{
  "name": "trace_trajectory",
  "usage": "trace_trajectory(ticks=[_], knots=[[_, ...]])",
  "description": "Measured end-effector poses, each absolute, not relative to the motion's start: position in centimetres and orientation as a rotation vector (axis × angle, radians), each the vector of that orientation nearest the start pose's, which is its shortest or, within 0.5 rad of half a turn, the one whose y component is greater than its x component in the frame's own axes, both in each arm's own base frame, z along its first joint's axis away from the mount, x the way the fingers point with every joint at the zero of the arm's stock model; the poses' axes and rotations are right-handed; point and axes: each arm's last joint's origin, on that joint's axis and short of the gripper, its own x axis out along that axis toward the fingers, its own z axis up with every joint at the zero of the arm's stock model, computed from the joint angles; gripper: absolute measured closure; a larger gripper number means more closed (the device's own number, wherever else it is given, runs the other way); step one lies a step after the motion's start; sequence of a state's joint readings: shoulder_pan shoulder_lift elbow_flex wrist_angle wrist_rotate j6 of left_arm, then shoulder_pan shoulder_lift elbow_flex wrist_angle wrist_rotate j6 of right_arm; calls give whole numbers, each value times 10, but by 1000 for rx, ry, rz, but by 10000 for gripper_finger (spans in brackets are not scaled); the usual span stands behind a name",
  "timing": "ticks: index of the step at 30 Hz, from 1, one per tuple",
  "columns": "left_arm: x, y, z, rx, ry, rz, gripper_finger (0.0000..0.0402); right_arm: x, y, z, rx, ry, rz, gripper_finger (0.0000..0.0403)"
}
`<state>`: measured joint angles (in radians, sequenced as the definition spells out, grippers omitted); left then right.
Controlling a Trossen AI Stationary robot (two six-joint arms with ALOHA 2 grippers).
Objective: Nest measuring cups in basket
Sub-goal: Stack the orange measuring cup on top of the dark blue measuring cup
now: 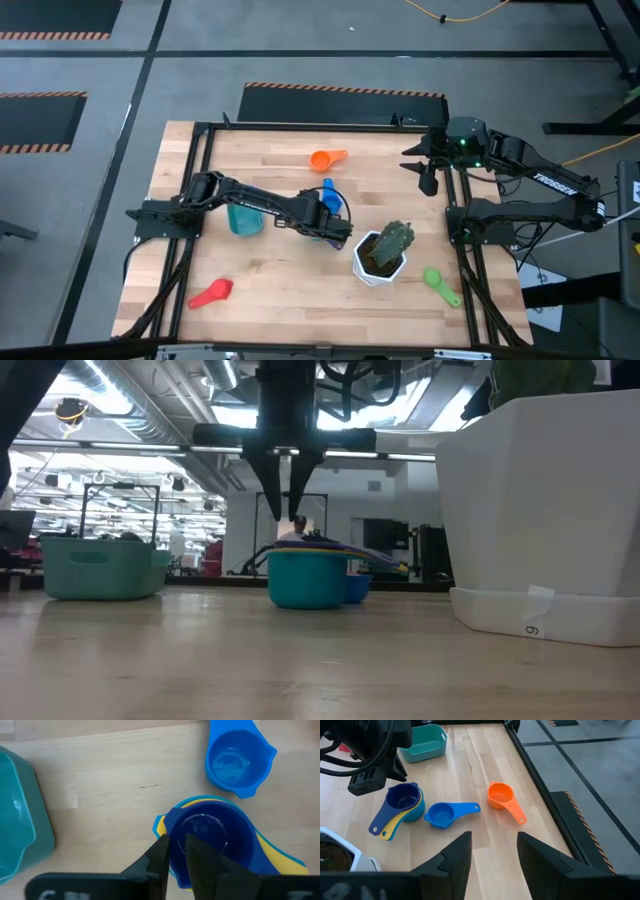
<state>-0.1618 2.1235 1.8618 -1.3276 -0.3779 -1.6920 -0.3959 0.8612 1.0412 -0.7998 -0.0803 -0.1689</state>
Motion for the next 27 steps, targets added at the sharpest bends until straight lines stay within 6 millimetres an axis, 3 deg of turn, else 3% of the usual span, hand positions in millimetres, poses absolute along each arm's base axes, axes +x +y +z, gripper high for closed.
trace_trajectory(ticks=[7, 12, 17, 21, 27], knots=[[404, -55, 228, -812, 997, 1255, 311, 146, -58, 351, -16, 628, -253, 240], [406, -57, 228, -625, 1168, 1026, 313, 146, -58, 351, -16, 628, -253, 240], [417, -71, 227, -617, 1296, 667, 320, 146, -58, 351, -16, 628, -253, 240], [422, -88, 228, -603, 1284, 505, 324, 146, -58, 351, -13, 628, -254, 240], [423, -106, 230, -565, 1221, 475, 329, 146, -58, 351, -13, 628, -254, 240]])
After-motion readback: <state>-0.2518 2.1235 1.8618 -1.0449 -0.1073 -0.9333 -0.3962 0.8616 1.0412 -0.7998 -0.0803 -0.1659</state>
